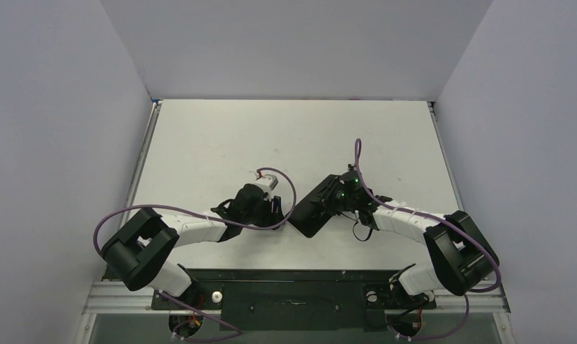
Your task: Sort the hair-cutting tools
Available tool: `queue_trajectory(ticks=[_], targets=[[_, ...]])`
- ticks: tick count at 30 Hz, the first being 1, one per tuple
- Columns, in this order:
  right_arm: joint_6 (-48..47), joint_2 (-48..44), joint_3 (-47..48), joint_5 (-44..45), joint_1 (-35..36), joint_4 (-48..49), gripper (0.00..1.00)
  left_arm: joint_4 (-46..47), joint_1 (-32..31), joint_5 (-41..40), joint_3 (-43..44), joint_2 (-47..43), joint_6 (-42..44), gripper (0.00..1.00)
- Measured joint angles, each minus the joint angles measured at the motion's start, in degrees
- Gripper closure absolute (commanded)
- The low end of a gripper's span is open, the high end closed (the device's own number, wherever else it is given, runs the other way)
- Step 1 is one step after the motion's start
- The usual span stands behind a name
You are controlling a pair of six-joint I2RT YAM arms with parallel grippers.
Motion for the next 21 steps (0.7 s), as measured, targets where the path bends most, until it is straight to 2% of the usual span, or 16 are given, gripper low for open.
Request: queue_trajectory(ticks=[15, 21], targets=[[-0.81, 0.04, 1.66, -0.59, -0.24, -1.22, 0.75, -0.96, -1.20, -0.33, 3.28, 3.48, 1.27, 0.64], [-0.87, 0.04, 1.66, -0.63, -0.33, -1.38, 0.75, -0.94, -2.14, -0.33, 4.11, 4.57, 1.84, 0.74]])
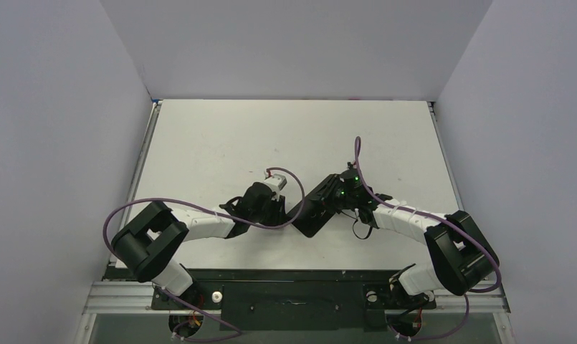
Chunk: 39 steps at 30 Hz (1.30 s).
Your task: Sort the hair-cutting tools
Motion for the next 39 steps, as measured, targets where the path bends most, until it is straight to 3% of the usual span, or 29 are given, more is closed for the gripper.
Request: queue_trajectory(ticks=[9, 13, 17, 39], targets=[[-0.22, 0.00, 0.00, 0.00, 0.00, -0.04, 0.76, -0.07, -0.81, 0.28, 0.13, 0.46, 0.37, 0.89], [-0.28, 0.00, -0.02, 0.02, -0.04, -0.04, 0.84, -0.22, -1.07, 0.42, 0.13, 0.48, 0.39, 1.00], [0.13, 0.00, -0.74, 0.04, -0.04, 0.02, 1.00, 0.00, -1.51, 1.01, -0.31, 0.42, 0.35, 1.00], [7.32, 1.57, -10.01, 1.33, -0.04, 16.41, 1.00, 4.96, -6.03, 0.57, -4.39, -1.42, -0.87, 1.00]])
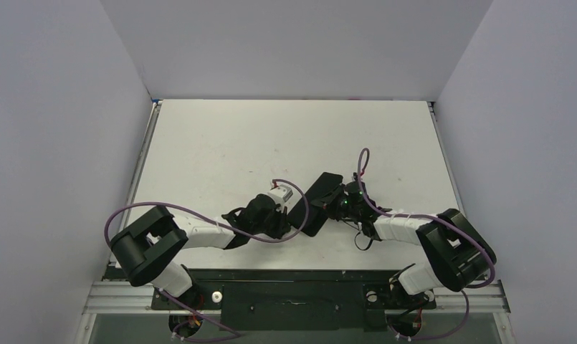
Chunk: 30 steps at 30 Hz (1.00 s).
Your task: Sort the hair-cutting tools
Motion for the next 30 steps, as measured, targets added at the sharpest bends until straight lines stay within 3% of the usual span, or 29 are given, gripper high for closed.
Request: queue_trajectory(ticks=[14, 18, 20, 27, 30], targets=[[0.26, 1.16, -1.29, 0.68, 0.00, 3.98, 0.99, 1.33, -2.60, -2.54, -0.39, 0.02, -0.57, 1.00], [-1.05, 1.09, -1.29, 0.35, 0.00, 3.93, 0.75, 1.22, -2.95, -3.52, -0.39, 0.02, -0.72, 1.00], [-2.40, 0.79, -1.31, 0.46, 0.00, 2.62, 0.71, 0.98, -3.37, -3.48, -0.39, 0.00, -1.31, 1.00], [-6.08, -2.14, -2.12, -1.20, -0.37, -2.86, 0.72, -0.39, -4.46, -2.29, -0.39, -0.61, -1.88, 1.00], [-7.02, -3.65, -2.56, -2.43, -0.37, -4.31, 0.80, -1.33, -4.31, -2.32, -0.39, -1.11, -1.86, 1.00]])
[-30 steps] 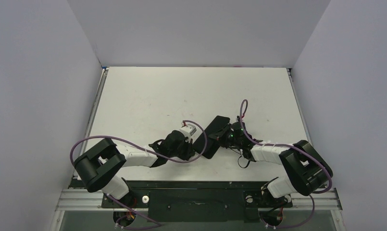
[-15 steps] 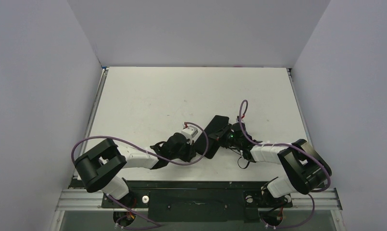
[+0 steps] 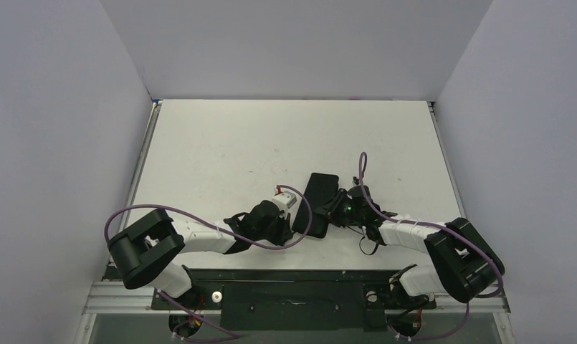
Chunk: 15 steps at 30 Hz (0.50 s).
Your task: Sort the hair-cutting tools
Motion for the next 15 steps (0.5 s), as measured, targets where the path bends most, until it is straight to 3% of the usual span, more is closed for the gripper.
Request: queue_trajectory(ticks=[5, 15], targets=[[-0.17, -2.99, -0.52, -1.95, 0.02, -0.28, 1.00, -2.19, 0.07, 0.00, 0.00, -1.11, 0.17, 1.00], [1.01, -4.31, -2.32, -2.36, 0.13, 2.01, 1.00, -4.72, 0.04, 0.20, 0.00, -3.21, 0.52, 1.00]])
